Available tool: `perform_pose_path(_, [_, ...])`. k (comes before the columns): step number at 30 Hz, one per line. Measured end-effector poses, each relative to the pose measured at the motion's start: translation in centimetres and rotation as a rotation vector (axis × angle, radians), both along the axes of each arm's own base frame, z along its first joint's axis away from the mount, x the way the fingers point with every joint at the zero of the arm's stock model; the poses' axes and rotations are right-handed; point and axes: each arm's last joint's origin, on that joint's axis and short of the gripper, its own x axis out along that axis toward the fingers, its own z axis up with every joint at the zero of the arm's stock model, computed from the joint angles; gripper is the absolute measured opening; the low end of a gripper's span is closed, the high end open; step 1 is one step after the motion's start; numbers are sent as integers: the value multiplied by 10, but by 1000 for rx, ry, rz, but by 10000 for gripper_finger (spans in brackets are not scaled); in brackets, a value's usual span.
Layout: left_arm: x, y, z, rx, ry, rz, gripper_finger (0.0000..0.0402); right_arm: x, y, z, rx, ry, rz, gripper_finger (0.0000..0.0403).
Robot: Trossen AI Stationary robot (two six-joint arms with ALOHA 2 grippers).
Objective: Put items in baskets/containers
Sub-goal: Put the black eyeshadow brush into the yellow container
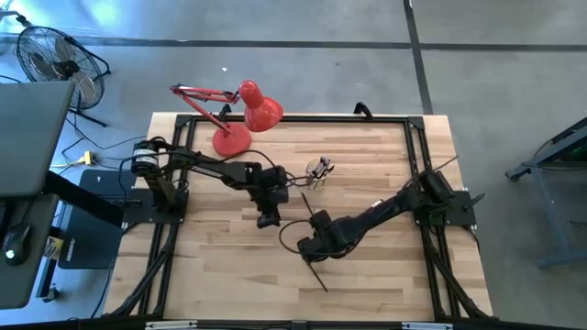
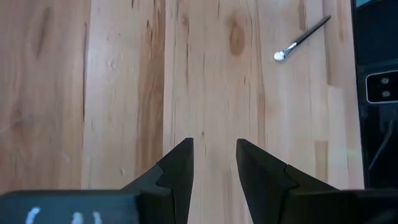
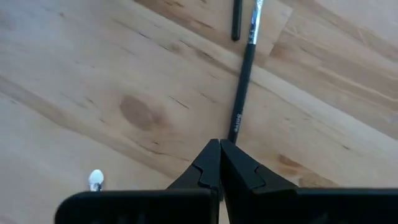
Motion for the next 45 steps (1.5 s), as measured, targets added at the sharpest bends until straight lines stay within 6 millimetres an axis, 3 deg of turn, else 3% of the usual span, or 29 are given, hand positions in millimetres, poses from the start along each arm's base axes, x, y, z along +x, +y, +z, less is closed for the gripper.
perform_pose_path(14, [-2,0,-1,16,8,-30,120,-1,-1,0,29,4,-73,3])
perform_pose_path(24, [-2,0,-1,16,7,-30,120,-2,-2,-3,28,3,-99,110])
perform_pose_path(28, [-2,0,-1,16,6,-29,120,-6,-3,-13,37,10,-61,124])
perform_pose_path(34, [-2,0,-1,16,6,-29,120,-13,-4,-35,83,-5,64,100])
perform_pose_path(40, [-1,-1,-1,38,-23,-63,120,-23,2,-47,23,30,351,14])
perform_pose_path(45, [3,0,1,126,-119,-125,120,-25,3,-48,-30,48,442,17])
